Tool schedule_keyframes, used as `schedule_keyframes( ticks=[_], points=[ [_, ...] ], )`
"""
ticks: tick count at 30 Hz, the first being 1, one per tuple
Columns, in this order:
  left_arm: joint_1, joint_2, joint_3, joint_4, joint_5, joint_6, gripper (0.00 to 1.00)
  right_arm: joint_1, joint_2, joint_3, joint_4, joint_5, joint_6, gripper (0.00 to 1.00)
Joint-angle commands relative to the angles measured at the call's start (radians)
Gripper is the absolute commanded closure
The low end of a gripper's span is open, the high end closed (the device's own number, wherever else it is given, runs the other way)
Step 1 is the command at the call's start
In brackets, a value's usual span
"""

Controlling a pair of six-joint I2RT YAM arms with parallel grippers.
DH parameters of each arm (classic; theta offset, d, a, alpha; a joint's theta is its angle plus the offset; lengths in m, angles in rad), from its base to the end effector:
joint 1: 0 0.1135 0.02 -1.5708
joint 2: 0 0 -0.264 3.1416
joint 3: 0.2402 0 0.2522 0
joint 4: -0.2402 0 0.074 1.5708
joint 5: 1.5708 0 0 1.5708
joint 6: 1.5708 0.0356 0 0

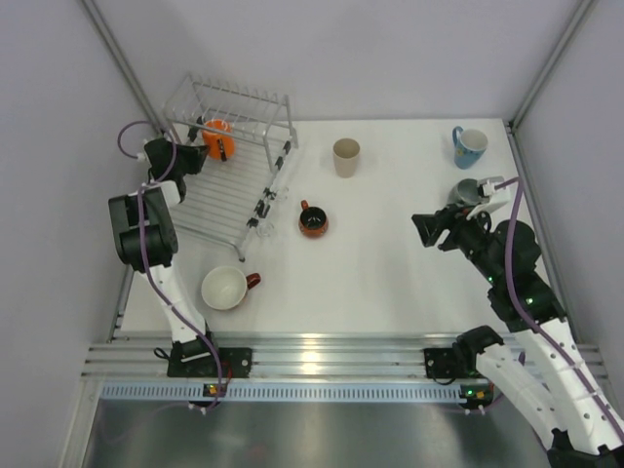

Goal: Load the cups into the dish rack

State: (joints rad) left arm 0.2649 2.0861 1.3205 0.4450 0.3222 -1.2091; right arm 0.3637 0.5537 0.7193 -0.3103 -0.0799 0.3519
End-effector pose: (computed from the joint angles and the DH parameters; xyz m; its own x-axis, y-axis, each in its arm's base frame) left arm 0.4571 0.1123 0.1828 -0.1466 -0.9590 -0.2425 -0.2697 0.2746 -0.9230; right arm 0.1256 0.0509 0.3361 -0.2742 0.2633 -0.9249 -0.3557 0.8658 0.3519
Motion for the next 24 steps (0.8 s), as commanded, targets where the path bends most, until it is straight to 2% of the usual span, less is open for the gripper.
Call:
schedule_keyframes(
  ticks=[1,11,18,24],
  points=[
    [-0.010,0.006,0.033,0.078,-0.018,0.003,1.00,0.001,0.012,0.000,0.068,0.006,-0.001,0.35],
    [-0.010,0.000,0.003,0.077,-0.034,0.028,1.00,0.001,0.014,-0.006,0.073,0.011,-0.004,0.35],
    [-0.010,-0.069,-0.098,0.070,-0.094,0.005,1.00,0.001,0.008,-0.003,0.066,0.011,-0.002,0.35],
    [-0.021,-0.101,-0.115,0.035,-0.097,0.026,1.00,0.003,0.006,0.000,0.066,0.009,0.001,0.35]
  ],
)
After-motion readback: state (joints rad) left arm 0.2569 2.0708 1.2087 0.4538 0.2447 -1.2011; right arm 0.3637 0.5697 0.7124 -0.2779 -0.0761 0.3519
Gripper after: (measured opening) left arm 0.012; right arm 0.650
